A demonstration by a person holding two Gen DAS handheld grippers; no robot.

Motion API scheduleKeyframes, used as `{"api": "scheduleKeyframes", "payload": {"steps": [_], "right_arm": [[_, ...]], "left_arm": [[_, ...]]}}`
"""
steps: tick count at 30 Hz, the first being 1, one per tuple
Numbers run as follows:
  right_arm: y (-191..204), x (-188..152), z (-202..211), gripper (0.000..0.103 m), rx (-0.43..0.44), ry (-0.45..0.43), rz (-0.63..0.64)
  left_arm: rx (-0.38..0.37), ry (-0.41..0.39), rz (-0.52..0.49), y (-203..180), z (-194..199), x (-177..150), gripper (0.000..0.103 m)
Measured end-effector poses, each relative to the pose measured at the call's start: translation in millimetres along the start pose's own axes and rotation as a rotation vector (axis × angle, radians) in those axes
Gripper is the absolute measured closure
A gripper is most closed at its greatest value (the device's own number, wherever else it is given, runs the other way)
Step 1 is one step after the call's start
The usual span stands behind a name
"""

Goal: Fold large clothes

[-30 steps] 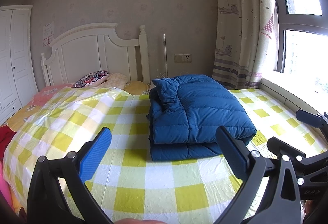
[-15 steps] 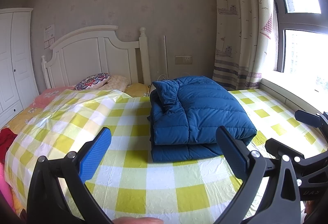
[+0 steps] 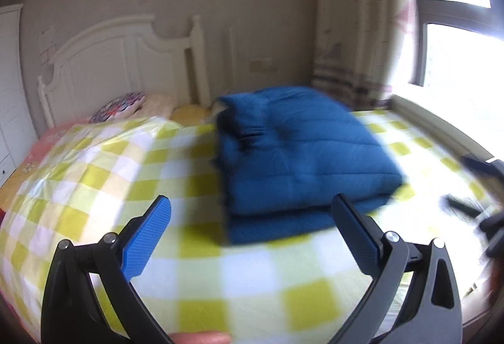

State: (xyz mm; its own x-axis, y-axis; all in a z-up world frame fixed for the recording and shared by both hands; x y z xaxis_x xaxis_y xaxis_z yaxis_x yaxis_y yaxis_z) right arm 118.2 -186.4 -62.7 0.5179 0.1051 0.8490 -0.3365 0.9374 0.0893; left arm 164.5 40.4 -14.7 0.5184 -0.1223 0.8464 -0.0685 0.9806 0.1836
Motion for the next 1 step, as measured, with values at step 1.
{"api": "scheduleKeyframes", "payload": {"steps": [1], "right_arm": [[-21.9,6.1,5.5,0.005,-0.048,-0.007,-0.014]], "left_arm": [[0.026,0.031,0.005,21.2,-21.9,5.2,0.002]]}}
Point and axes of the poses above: each gripper's, at about its wrist camera, not at the fingertips, and z roughly against the way its jaws point, y to its left, x to its top, the point moved 5 cm from there along -z, roughly the way its jaws point, and after that the axes turned 14 degrees about x, right-handed, at the moved point
